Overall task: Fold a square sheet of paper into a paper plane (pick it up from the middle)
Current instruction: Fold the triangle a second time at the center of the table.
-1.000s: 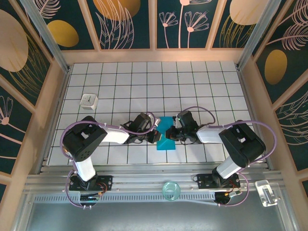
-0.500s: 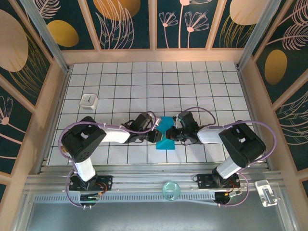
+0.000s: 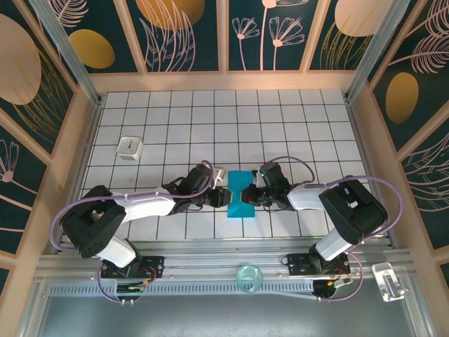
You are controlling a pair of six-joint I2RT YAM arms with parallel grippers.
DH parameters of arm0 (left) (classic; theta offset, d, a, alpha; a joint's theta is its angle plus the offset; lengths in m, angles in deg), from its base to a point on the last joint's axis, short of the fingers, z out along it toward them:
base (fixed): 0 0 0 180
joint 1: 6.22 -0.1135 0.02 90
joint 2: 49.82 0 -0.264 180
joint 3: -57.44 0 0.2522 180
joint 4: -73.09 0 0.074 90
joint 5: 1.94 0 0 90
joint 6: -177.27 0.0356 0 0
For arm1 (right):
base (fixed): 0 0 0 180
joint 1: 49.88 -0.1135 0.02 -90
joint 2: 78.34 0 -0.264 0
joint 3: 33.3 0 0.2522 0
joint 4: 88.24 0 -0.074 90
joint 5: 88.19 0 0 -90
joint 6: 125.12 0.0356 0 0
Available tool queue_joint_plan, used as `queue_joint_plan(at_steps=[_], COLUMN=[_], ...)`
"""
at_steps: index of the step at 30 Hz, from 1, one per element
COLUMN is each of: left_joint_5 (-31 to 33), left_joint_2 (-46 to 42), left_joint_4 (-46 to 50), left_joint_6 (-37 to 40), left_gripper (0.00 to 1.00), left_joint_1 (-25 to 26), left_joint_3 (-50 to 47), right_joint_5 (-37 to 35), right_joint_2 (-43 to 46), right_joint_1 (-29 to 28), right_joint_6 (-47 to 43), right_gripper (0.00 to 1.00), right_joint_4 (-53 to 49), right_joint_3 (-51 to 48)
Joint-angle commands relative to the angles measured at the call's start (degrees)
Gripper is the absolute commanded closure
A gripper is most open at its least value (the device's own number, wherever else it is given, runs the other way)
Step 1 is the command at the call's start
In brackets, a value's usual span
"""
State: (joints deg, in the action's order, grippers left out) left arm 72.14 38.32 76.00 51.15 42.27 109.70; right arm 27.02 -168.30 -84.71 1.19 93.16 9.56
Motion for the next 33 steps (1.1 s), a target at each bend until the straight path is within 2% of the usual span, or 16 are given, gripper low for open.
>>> queue_joint_plan(at_steps=[1,3,6,9,15,25,33], left_joint_5=[-4.48,-5.26,-6.10,-2.33,-1.53,3.08,3.63], left_joint_2=[2.12,3.61,4.93,4.70,4.63,18.34,23.70], left_joint_4=[-1.96,-1.87,-1.88,0.17,-3.02,5.76,8.20], left_joint_6=[-2.29,-2.17,-1.98,-0.80,-2.64,0.75,3.42], left_gripper=[0.78,0.82,0.82,0.84,0.82,0.88,0.92], left_joint_1=[1.24,1.50,1.61,1.34,-2.97,-5.01,-5.04], left_joint_3=[0.71,1.45,2.08,2.95,4.65,18.58,21.27], right_joint_5=[-2.71,-2.80,-2.89,-2.39,-0.97,-0.87,-1.37], right_joint_2=[-2.01,-1.75,-1.14,-0.72,-0.26,-0.05,0.75], right_joint_1=[0.38,0.59,0.62,0.62,0.55,0.59,0.64], right_joint_6=[-0.46,-0.03,0.80,1.75,3.10,3.76,4.53], right_gripper=[1.00,1.00,1.00,1.00,1.00,1.00,1.00], right_joint_4=[-7.86,-7.80,-7.44,-6.45,-3.66,-2.59,-1.82], right_joint_3=[-1.69,-1.59,-1.69,-1.77,-2.35,-2.73,-3.09])
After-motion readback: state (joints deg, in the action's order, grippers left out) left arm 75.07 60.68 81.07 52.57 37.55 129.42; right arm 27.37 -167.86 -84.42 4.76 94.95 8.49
